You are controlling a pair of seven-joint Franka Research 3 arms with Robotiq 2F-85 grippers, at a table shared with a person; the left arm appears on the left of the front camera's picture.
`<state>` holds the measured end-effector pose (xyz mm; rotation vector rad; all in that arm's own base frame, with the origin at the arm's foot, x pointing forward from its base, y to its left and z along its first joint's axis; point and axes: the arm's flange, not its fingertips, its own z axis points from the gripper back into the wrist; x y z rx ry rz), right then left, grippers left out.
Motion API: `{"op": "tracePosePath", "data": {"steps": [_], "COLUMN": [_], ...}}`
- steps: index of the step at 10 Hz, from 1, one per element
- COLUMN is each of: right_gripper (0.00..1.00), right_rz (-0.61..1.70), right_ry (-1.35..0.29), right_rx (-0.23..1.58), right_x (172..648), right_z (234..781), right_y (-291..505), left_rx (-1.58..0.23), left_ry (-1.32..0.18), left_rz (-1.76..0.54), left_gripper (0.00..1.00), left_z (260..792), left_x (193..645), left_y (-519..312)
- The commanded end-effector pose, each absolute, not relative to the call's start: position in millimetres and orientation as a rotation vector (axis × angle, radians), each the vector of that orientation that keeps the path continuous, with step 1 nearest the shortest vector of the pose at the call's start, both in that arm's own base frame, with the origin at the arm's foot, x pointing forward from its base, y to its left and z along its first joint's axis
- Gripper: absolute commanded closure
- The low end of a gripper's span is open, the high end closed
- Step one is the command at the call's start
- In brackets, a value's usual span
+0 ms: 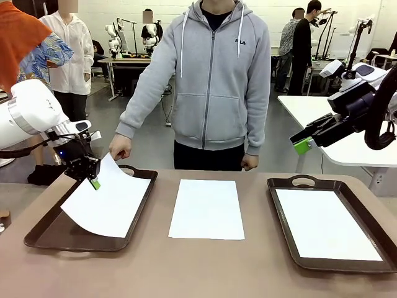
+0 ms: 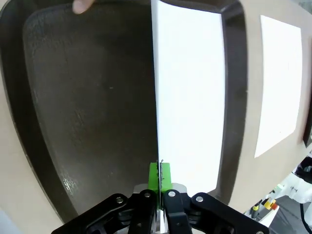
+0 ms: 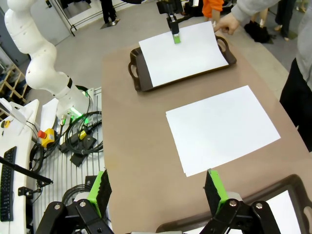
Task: Sort the A4 documents.
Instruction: Place the A4 Paper in the designated Handle tray.
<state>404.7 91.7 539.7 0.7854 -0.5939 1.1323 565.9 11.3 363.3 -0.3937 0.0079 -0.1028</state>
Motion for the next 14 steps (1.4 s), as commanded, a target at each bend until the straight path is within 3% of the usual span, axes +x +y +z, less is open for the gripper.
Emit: {"op": "tracePosePath", "data": {"steps": [1,7,14], "right_gripper": [0.00,0.00,0.00], "right_rz": [1.140,1.140,1.140], "right_ry": [-0.596,-0.596,-0.596], "right_rx": [0.784,0.784,0.784], "right_x": [403,403,403], "right_z": [538,538,538], "right_y": [92,92,92], "left_rx": [-0.319,-0.277,-0.265], "left_ry": [0.014,-0.002,0.003], "left_rz": [-0.040,-0.002,-0.018], "left_gripper": [0.99,0.99,0.27], "left_z": [351,335,344], "left_x": [566,565,563], "left_y": [16,17,19]}}
